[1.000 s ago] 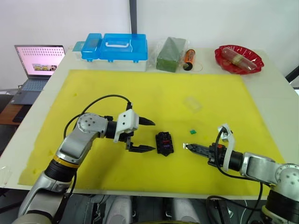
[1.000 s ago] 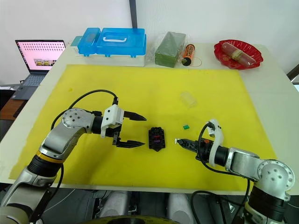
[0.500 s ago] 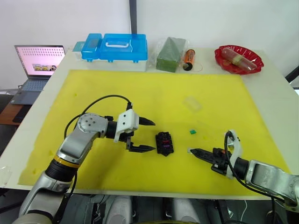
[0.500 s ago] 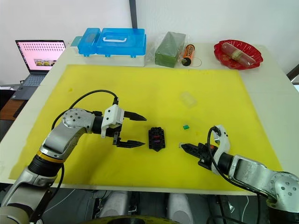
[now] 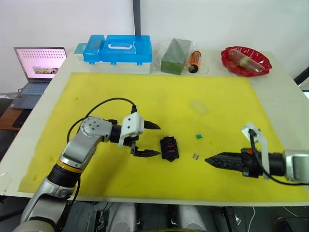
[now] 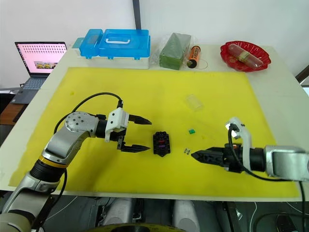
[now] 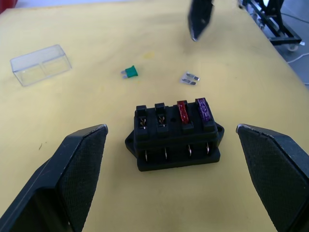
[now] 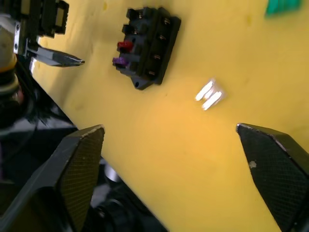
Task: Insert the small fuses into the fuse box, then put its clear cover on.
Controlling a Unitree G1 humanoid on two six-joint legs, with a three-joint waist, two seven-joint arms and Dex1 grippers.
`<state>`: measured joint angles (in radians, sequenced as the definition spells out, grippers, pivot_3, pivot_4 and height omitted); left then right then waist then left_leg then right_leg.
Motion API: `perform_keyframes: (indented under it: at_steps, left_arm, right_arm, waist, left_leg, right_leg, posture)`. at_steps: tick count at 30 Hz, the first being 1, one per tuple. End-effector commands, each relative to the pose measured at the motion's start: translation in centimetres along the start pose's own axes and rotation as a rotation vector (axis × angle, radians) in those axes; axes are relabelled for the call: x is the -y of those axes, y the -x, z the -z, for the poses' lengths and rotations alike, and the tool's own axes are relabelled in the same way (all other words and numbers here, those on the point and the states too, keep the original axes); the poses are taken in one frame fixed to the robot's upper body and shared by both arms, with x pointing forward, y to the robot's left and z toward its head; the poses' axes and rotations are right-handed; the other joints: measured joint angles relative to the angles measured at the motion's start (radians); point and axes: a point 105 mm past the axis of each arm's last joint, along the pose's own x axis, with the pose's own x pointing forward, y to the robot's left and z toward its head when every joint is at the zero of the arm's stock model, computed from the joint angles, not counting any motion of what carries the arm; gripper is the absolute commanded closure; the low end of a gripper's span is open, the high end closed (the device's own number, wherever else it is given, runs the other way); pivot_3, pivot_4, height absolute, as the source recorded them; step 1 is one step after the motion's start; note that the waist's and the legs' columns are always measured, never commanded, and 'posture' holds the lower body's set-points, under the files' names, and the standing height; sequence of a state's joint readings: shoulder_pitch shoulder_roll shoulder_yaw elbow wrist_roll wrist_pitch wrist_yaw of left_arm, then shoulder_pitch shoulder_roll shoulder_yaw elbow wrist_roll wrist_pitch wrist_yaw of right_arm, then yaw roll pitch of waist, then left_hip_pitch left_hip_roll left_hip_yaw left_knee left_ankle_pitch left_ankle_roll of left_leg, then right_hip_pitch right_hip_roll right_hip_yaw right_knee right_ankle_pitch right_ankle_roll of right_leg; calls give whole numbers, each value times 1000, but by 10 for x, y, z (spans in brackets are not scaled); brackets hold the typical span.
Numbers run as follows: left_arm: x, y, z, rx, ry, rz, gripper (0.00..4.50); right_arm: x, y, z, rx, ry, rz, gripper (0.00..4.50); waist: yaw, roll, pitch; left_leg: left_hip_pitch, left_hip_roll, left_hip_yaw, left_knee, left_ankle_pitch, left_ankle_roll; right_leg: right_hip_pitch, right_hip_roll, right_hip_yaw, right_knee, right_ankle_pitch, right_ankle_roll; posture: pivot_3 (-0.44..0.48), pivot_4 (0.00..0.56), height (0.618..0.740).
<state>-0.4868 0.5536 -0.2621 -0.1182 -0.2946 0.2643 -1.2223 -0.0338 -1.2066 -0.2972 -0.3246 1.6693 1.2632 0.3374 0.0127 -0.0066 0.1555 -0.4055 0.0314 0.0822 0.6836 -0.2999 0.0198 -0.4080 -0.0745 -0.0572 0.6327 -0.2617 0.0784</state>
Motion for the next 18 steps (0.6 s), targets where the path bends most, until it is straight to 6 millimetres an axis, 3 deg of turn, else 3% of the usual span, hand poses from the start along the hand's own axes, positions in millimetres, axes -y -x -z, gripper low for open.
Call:
perform_keyframes:
  at_steps: [1,6,15,18]
  left_arm:
    - [-3,0,-9,21,-45,4,0]
    - [-5,0,-10,23,-51,2,0]
    - [-4,0,-10,16,-51,1,0]
    - [-3,0,-10,15,-50,1,0]
  right_arm:
    - [10,2,-6,-48,25,-16,31]
    - [30,-10,-14,-88,25,-25,31]
    - [33,-34,-13,-148,81,-98,31]
    - [36,-37,-13,-147,80,-100,721]
  waist:
    - [0,0,0]
    - [0,0,0]
    - [1,0,0]
    - [0,0,0]
  left_leg:
    - [0,0,0,0,0,0]
    - [-1,0,0,0,0,0]
    - [-1,0,0,0,0,0]
    - [-1,0,1,0,0,0]
  right_leg:
    - [0,0,0,0,0,0]
    - [-1,-1,0,0,0,0]
    - [-1,-3,-1,0,0,0]
    - [-1,-3,-1,0,0,0]
  posture:
    - [0,150,740]
    - [0,150,740]
    - [0,150,740]
    - [0,150,740]
